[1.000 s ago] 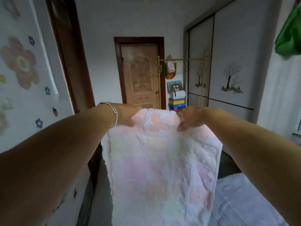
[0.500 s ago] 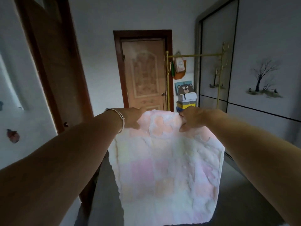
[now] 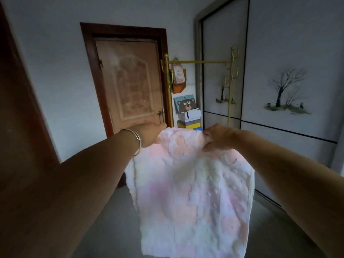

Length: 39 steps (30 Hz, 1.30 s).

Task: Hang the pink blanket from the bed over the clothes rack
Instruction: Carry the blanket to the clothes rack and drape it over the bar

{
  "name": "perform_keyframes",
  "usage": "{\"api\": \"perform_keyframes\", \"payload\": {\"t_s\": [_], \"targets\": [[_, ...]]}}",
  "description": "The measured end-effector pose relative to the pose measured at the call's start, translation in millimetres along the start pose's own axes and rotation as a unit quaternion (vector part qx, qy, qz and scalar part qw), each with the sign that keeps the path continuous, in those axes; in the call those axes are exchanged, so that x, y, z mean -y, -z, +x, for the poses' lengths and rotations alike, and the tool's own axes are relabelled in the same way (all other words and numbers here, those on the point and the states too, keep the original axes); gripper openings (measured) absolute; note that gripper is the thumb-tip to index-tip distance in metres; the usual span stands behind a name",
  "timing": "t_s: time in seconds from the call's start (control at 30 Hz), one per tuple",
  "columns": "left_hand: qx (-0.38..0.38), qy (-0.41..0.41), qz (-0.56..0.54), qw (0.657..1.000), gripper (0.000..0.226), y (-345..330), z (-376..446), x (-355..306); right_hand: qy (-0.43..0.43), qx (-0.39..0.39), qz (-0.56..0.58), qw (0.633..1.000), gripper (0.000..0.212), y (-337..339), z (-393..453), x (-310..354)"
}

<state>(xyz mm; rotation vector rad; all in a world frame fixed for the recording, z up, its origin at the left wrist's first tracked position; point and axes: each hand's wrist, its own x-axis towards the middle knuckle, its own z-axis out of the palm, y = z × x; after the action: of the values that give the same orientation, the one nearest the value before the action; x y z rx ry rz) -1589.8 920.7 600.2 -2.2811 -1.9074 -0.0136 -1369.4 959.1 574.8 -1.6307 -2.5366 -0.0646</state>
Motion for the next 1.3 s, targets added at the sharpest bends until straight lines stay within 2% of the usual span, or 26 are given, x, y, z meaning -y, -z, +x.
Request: {"api": "perform_keyframes", "payload": {"t_s": [0.13,0.33,0.43,0.6,0.7,0.87,0.93,1.17,1.23,1.3], "targets": [[-0.032,-0.028,0.029,0.999,0.04,-10.6,80.1,14.0,-0.023,-0.035,0.021,0.999,0.052,-3.5,63.1,-31.8],[-0.044,-0.049,0.05,0.997,0.046,-18.2,214.5,6.3,-0.044,-0.038,0.024,0.998,0.059,-5.9,162.2,-109.1],[-0.028,-0.048,0.02,0.998,0.056,-17.3,295.2,-6.0,-0.05,-0.038,0.042,0.997,0.059,0.6,217.9,-161.6],[-0.031,-0.044,-0.049,0.997,0.056,-29.2,400.4,-16.1,-0.054,-0.062,0.076,0.994,0.059,0.8,298.4,-222.9],[-0.026,-0.053,-0.035,0.998,0.057,-36.6,461.2,-15.9,-0.038,-0.083,0.074,0.993,0.054,-6.9,344.4,-257.9],[-0.063,-0.068,-0.039,0.995,0.056,-47.0,555.9,-14.3,-0.023,-0.114,0.067,0.991,0.055,-18.9,422.7,-310.2],[-0.068,-0.08,-0.042,0.994,0.052,-50.0,595.1,-10.0,-0.015,-0.12,0.064,0.991,0.048,-20.5,454.4,-326.4],[-0.082,-0.101,-0.079,0.988,0.026,-46.0,741.6,12.5,0.025,-0.177,0.075,0.981,0.001,-20.4,577.4,-391.4],[-0.081,-0.113,-0.1,0.985,0.017,-45.9,772.8,13.0,0.027,-0.182,0.096,0.978,0.003,-24.2,601.9,-408.0],[-0.091,-0.122,-0.106,0.983,0.023,-46.6,805.1,12.8,0.025,-0.182,0.109,0.977,0.005,-26.3,626.3,-424.8]]}}
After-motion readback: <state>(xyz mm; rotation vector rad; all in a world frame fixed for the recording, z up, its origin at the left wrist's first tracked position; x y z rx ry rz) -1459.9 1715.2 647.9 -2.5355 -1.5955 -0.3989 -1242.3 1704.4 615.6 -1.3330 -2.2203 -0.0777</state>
